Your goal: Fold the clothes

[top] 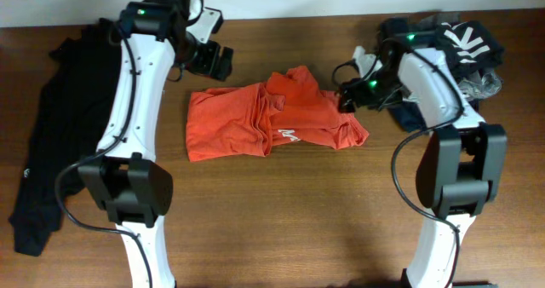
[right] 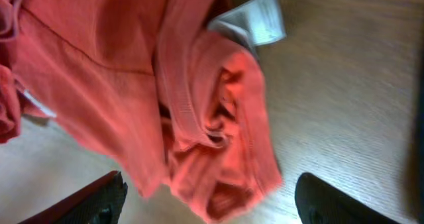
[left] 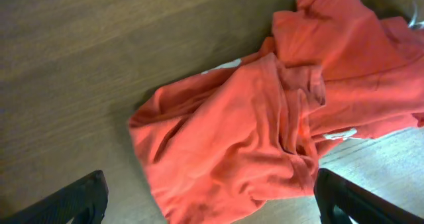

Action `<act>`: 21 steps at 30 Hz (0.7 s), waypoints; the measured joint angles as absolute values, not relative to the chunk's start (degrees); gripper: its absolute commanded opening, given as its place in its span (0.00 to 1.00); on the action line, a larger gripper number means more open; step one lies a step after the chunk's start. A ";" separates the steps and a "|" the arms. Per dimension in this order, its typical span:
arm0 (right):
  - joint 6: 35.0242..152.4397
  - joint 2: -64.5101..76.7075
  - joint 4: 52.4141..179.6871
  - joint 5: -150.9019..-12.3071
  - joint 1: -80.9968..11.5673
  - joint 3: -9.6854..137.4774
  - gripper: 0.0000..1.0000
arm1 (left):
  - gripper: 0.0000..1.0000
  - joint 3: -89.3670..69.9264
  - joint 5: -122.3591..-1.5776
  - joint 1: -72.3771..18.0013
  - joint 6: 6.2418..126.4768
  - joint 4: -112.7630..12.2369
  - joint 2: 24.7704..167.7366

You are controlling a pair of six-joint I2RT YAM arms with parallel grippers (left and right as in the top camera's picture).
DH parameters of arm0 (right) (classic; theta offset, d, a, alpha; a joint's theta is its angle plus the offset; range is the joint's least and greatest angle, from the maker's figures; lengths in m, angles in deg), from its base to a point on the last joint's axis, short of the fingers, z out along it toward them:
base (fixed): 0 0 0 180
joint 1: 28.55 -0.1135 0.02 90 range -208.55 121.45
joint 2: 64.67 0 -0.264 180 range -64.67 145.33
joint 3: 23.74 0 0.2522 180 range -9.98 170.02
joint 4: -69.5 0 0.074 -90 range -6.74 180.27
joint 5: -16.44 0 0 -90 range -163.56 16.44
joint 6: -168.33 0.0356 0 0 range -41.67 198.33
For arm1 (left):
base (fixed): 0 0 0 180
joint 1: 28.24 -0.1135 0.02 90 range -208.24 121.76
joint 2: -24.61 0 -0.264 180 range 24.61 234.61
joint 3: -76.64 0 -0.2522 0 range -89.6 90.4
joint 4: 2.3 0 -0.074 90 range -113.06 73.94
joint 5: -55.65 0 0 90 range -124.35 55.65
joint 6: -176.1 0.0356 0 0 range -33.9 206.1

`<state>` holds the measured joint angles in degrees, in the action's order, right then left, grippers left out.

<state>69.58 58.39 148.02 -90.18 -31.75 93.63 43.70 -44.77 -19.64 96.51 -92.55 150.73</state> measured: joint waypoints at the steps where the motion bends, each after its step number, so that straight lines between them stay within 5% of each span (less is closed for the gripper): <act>1: 69.62 58.39 146.22 -90.18 -32.23 92.41 0.87 | 0.99 43.70 -44.79 -19.83 96.49 -92.72 150.73; 11: 77.75 58.41 133.00 -80.57 -35.51 83.40 0.85 | 0.99 43.70 -43.94 -20.01 96.27 -94.05 150.73; 16: 79.81 58.41 130.77 -78.12 -35.51 83.29 0.69 | 0.99 43.70 -42.82 -20.01 96.27 -94.32 150.73; 21: 81.12 59.44 130.57 -77.86 -35.51 83.29 0.65 | 0.99 43.70 -42.47 -20.01 96.27 -94.32 150.73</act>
<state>81.12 59.44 130.57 -77.86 -35.51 83.29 43.70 -42.47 -20.01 96.27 -94.32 150.73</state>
